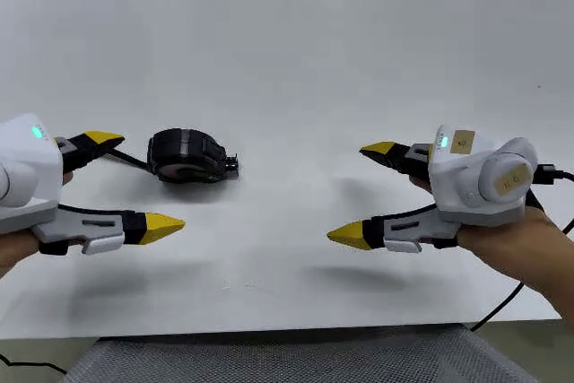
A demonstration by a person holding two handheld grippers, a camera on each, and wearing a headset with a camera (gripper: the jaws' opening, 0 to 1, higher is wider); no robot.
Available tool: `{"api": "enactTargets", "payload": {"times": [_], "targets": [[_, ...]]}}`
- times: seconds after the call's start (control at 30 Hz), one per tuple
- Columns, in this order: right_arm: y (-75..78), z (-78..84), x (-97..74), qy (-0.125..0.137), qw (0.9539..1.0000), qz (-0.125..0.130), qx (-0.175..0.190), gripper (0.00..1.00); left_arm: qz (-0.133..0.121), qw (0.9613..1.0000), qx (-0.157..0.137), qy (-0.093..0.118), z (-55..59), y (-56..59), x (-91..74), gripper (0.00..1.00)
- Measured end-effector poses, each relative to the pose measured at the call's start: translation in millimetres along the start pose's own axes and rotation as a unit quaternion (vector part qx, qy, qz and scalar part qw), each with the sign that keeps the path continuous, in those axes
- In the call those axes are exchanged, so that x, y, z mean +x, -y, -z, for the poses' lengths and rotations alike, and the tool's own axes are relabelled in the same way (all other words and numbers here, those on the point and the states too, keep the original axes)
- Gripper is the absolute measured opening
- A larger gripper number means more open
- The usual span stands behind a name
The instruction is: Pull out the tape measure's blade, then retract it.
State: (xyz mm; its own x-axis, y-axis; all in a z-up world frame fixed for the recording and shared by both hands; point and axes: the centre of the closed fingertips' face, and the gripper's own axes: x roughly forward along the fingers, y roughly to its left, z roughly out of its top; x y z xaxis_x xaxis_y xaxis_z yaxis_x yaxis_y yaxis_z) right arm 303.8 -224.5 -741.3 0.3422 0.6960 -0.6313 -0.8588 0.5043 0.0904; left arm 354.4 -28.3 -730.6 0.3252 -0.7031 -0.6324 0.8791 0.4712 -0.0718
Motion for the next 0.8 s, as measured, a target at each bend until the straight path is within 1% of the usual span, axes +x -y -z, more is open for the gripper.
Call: {"api": "enactTargets", "payload": {"times": [0.13, 0.2, 0.3, 0.43, 0.57, 0.63, 0.73, 0.8], "targets": [[1.5, 1.6, 4.7, -0.004, 1.0000, -0.007, -0.006, 0.72, 0.014, 0.9997, 0.019, -0.011, -0.5, -2.3, 5.5, 0.76], [1.9, 0.7, 6.1, -0.004, 0.9999, -0.007, -0.007, 0.71, 0.018, 0.9994, 0.026, -0.015, 0.0, -4.5, 7.8, 0.75], [1.6, -1.9, 8.8, -0.004, 0.9999, -0.010, -0.011, 0.71, 0.030, 0.9985, 0.038, -0.024, 0.9, -7.3, 11.7, 0.71], [0.7, -3.7, 12.6, -0.004, 0.9998, -0.013, -0.014, 0.71, 0.039, 0.9975, 0.050, -0.030, 0.0, -10.2, 15.6, 0.69], [1.6, -5.1, 16.4, -0.003, 0.9997, -0.017, -0.014, 0.71, 0.049, 0.9959, 0.065, -0.038, 0.1, -11.7, 21.1, 0.67], [3.1, -4.8, 19.2, -0.004, 0.9997, -0.019, -0.015, 0.70, 0.055, 0.9953, 0.069, -0.040, 0.1, -12.4, 24.5, 0.63], [5.1, -4.5, 22.5, -0.005, 0.9996, -0.023, -0.016, 0.70, 0.062, 0.9938, 0.080, -0.047, 2.0, -12.1, 29.8, 0.61], [6.5, -4.8, 24.8, -0.005, 0.9996, -0.024, -0.017, 0.69, 0.066, 0.9928, 0.086, -0.051, 3.8, -12.4, 32.6, 0.58]]}}
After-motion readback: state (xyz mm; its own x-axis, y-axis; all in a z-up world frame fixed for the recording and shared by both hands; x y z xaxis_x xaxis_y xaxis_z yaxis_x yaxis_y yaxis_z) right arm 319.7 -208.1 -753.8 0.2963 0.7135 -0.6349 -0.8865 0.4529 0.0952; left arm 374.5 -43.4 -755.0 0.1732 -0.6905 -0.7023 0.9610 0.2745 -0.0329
